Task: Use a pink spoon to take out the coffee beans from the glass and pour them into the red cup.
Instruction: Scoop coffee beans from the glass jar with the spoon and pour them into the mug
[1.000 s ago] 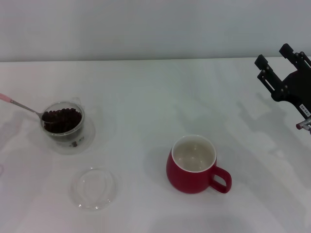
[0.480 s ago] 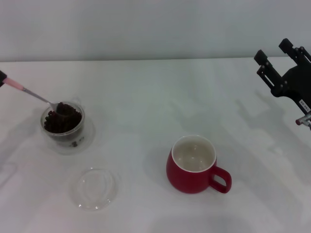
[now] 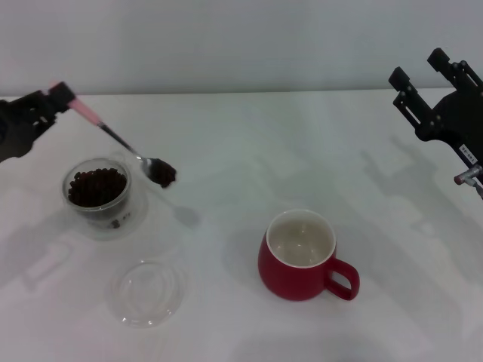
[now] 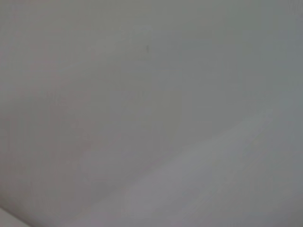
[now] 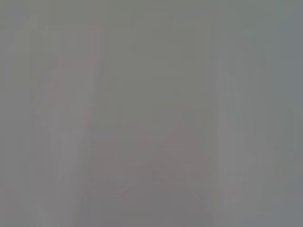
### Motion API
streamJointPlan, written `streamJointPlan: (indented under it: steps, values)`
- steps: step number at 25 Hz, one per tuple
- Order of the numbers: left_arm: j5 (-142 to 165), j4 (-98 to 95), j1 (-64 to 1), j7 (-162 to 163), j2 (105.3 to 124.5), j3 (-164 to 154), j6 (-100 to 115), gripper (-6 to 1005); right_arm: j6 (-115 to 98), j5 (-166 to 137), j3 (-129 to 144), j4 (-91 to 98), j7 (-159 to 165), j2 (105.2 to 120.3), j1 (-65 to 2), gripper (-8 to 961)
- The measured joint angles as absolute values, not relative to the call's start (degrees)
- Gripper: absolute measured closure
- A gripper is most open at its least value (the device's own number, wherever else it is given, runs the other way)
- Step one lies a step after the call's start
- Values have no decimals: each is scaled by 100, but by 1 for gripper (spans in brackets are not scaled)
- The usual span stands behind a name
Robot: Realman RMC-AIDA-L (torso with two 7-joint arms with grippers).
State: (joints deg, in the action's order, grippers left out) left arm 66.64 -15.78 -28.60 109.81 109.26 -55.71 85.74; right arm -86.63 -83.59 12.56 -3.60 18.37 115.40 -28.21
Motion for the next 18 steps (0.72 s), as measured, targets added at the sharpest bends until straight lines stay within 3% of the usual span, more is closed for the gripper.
streamJointPlan:
  steps: [7, 18]
  values:
    - [6684, -1559, -3373, 11361, 10870, -6227, 8602, 872, -8739, -8358, 1256, -360, 1836, 11540, -2824, 267]
    - [7434, -1540, -4146, 11553, 11047, -6296, 8537, 872, -8830, -8366, 1257, -424, 1836, 11540, -2739, 269]
